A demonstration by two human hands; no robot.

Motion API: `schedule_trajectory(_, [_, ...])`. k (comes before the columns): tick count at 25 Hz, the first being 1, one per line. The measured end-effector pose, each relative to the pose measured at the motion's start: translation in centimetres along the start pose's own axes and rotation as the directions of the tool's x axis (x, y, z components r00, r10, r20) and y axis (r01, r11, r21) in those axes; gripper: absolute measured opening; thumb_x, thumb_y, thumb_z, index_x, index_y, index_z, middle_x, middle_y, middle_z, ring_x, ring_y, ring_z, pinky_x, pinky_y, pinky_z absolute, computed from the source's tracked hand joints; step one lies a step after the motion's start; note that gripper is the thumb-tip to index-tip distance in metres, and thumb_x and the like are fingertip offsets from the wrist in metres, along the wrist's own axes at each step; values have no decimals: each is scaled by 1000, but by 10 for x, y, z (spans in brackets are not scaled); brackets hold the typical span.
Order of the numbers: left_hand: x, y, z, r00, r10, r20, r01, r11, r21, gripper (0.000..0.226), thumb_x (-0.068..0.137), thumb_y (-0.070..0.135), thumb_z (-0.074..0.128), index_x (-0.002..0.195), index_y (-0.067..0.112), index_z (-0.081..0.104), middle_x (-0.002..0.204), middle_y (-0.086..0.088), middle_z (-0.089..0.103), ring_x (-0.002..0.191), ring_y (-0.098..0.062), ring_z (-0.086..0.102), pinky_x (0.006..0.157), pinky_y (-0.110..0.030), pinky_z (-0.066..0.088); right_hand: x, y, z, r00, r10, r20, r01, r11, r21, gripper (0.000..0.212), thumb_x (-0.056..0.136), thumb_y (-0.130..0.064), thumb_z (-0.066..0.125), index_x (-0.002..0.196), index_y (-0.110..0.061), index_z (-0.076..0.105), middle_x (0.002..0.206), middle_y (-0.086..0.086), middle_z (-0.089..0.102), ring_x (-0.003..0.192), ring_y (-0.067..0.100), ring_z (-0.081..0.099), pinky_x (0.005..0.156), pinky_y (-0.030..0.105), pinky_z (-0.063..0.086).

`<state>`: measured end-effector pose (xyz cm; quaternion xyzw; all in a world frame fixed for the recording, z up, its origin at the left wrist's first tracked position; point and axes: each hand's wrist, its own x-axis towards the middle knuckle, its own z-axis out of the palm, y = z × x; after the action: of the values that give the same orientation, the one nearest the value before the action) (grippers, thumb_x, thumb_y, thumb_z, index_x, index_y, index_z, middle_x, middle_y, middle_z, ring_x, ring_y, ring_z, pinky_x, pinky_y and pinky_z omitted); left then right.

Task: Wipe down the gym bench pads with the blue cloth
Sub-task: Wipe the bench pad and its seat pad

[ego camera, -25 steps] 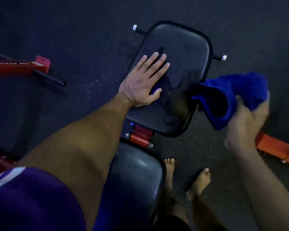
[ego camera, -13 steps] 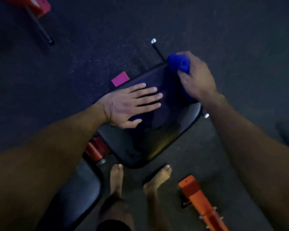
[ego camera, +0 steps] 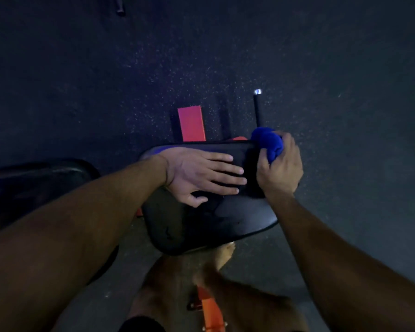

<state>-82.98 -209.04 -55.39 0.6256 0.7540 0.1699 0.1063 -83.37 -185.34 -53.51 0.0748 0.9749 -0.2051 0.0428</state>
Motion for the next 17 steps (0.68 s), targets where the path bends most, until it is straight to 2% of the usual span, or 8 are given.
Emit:
schedule_trajectory(5, [-1, 4, -6, 1000, -25, 8, 25, 999, 21, 67, 90, 35, 59, 153, 16, 48, 165, -5, 33, 155, -25, 27, 128, -51, 13, 5, 4, 7, 1000, 23, 6, -24, 999, 35, 29, 81, -37, 47, 108, -27, 46, 104, 1, 57, 94, 24, 51, 77, 40, 44])
schedule_trajectory(8, [-11, 44, 8, 890, -447, -89, 454, 887, 84, 64, 97, 43, 50, 156, 22, 41, 167, -4, 30, 156, -22, 23, 126, -58, 4, 7, 7, 9, 1000, 19, 7, -19, 999, 29, 29, 81, -40, 46, 108, -29, 43, 106, 2, 56, 95, 25, 50, 79, 44, 47])
schedule_trajectory(9, [-9, 77, 18, 694, -700, -167, 715, 698, 44, 65, 99, 46, 49, 157, 21, 38, 168, -6, 28, 156, -23, 22, 125, -60, 3, 6, 8, 8, 999, 20, 27, -22, 998, 55, 30, 81, -42, 45, 108, -29, 43, 108, 3, 57, 96, 26, 51, 80, 46, 49])
schedule_trajectory(11, [22, 150, 36, -1, -966, -260, 982, 48, -184, 73, 98, 52, 53, 160, 19, 31, 169, -10, 23, 157, -26, 19, 125, -59, 5, 7, 7, -2, 992, 12, 127, -26, 993, 112, 38, 80, -45, 42, 113, -26, 44, 113, 3, 57, 101, 28, 53, 84, 50, 49])
schedule_trajectory(12, [51, 172, 40, -359, -918, -168, 901, -293, -321, 76, 98, 57, 48, 161, 18, 28, 170, -10, 19, 158, -27, 16, 125, -59, 4, 10, 7, -9, 975, -32, 219, 2, 990, 139, 43, 80, -45, 41, 118, -25, 46, 116, 3, 56, 104, 29, 53, 86, 49, 49])
schedule_trajectory(13, [84, 178, 39, -601, -799, -35, 736, -535, -415, 77, 99, 60, 40, 162, 18, 26, 171, -10, 16, 158, -28, 12, 125, -59, 2, 15, 13, -18, 936, -127, 327, 79, 985, 155, 48, 80, -43, 41, 123, -23, 47, 121, 3, 56, 108, 29, 54, 89, 46, 48])
schedule_trajectory(15, [122, 152, 29, -834, -543, 97, 428, -749, -507, 77, 99, 63, 29, 162, 17, 26, 171, -9, 16, 158, -30, 10, 125, -61, 5, 41, 34, -37, 730, -419, 540, 346, 908, 237, 53, 84, -33, 46, 135, -19, 45, 132, 4, 53, 118, 27, 53, 97, 39, 44])
schedule_trajectory(17, [133, 123, 27, -919, -389, 67, 301, -799, -520, 74, 101, 63, 29, 161, 18, 30, 170, -8, 20, 158, -33, 13, 124, -62, 9, 85, 46, -50, 403, -596, 695, 567, 758, 322, 55, 92, -29, 48, 144, -15, 39, 142, 4, 49, 126, 23, 51, 105, 32, 39])
